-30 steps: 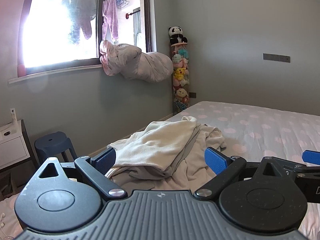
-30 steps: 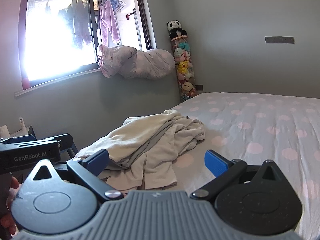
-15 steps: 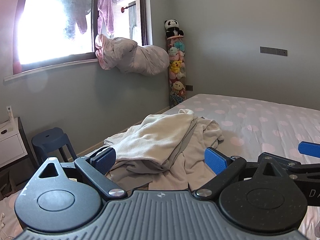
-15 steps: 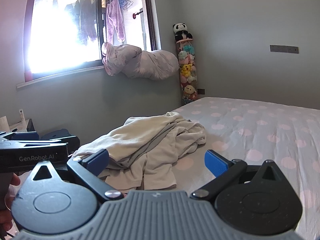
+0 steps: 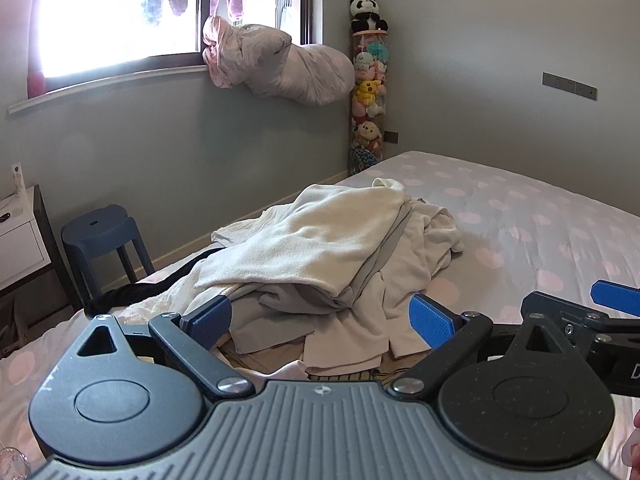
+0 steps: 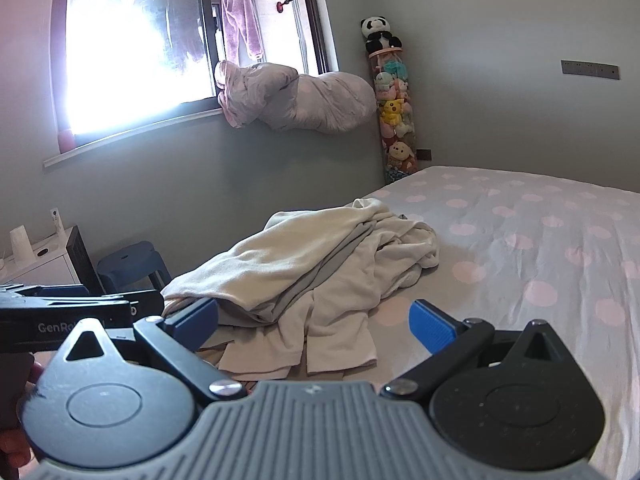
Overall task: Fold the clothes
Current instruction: 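Lower the right tool into the pile and close it on the cream sweater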
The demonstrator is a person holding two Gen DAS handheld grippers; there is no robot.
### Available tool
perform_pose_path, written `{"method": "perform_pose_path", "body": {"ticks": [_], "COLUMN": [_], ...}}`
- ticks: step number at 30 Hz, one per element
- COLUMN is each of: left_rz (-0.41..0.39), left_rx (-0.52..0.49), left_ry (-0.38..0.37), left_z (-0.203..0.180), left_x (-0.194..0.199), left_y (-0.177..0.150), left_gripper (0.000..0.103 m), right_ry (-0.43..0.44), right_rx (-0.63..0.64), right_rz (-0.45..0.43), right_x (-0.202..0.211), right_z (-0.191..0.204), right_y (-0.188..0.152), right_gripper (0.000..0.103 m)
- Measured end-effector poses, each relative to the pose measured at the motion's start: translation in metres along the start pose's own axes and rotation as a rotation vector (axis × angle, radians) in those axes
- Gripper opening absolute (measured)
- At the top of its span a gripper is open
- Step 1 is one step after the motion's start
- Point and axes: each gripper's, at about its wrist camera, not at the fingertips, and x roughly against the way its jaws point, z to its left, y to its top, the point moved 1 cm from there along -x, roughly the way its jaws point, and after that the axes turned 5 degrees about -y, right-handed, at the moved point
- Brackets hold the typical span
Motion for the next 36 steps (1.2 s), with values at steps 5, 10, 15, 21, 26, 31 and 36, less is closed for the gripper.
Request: {"method": "perform_pose_path", "body": {"ticks": [5, 10, 15, 21, 26, 31, 36], "left_rz": [0.042, 0.102, 0.156, 0.220, 0.265, 0.283, 0.296], "left_rx": [0.013, 0.039, 0.073, 0.110, 0.143, 0.176, 0.213], "left_ry": [0.015, 0.040, 0.077, 0.135, 0.187, 0.229, 0.252], "left_z": [0.008, 0.021, 0.038, 0.057, 0.075, 0.087, 0.095], "left_x": [-0.020, -0.046, -0.074, -0.107, -0.131, -0.145, -0.154], "left_y": [-0.001, -0.004, -0.009, -0.011, -0.013, -0.013, -0.017], "left_gripper": [0.097, 0.097, 0.097, 0.091, 0.079, 0.078, 0.078], "right_ry": [0.035, 0.060, 0.102, 0.178, 0.242, 0.267, 0.280], "right_rx": [0.030, 0.055, 0.116, 0.216, 0.303, 0.374, 0.409], "right_rz": [0.046, 0.098, 0.147, 0.232, 0.285, 0.316, 0.336], "right_x": [-0.030, -0.065, -0.103, -0.152, -0.185, -0.214, -0.235], "right_z": [-0.002, -0.004, 0.005, 0.033, 0.059, 0.078, 0.093], "right_y": [0.008, 0.015, 0.020, 0.019, 0.015, 0.012, 0.009], "right_gripper": [0.102, 0.102, 0.100, 0.080, 0.070, 0.066, 0.054]}}
